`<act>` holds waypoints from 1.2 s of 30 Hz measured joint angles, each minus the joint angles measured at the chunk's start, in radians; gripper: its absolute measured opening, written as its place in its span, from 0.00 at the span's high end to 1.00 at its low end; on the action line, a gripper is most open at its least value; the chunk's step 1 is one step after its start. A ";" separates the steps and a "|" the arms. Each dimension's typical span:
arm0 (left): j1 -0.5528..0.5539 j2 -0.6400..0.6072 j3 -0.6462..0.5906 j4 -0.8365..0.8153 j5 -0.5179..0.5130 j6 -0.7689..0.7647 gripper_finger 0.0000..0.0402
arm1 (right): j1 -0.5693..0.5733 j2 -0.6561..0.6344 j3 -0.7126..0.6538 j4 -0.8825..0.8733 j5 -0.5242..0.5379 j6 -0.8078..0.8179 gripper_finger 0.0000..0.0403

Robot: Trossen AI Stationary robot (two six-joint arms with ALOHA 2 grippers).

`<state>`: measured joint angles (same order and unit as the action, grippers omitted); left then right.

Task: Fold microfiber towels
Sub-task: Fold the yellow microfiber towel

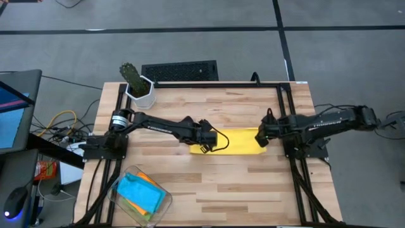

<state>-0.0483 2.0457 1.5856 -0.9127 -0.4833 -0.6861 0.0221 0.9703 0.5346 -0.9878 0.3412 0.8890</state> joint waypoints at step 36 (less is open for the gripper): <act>-0.132 -0.450 -0.593 0.523 0.224 -0.635 0.57 | 0.127 -0.054 0.000 0.137 0.028 -0.033 0.54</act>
<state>-0.1806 1.5959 0.9930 -0.3898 -0.2590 -1.3210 0.1491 0.9167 0.5343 -0.8509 0.3689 0.8562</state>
